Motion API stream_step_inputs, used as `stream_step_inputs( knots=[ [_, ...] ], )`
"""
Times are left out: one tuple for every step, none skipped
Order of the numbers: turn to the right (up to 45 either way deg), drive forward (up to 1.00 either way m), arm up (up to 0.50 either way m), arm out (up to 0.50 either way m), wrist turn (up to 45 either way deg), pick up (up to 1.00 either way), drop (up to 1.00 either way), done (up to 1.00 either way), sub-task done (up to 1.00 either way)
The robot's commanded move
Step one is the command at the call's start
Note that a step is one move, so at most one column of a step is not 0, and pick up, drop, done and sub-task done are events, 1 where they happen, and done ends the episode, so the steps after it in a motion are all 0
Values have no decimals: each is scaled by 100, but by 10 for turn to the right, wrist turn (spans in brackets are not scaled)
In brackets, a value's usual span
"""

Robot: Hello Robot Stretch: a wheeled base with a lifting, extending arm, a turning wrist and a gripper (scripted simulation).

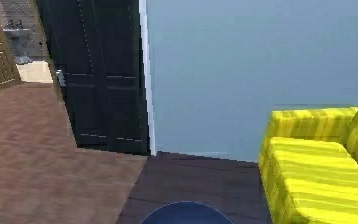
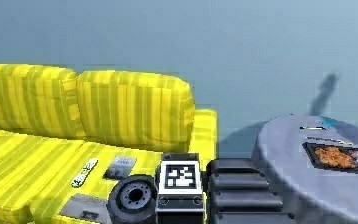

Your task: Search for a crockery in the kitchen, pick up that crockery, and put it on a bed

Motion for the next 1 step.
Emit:
stream_step_inputs(
  knots=[
    [-450, 0, 0, 0, 0, 0, 0, 0, 0]
  ],
)
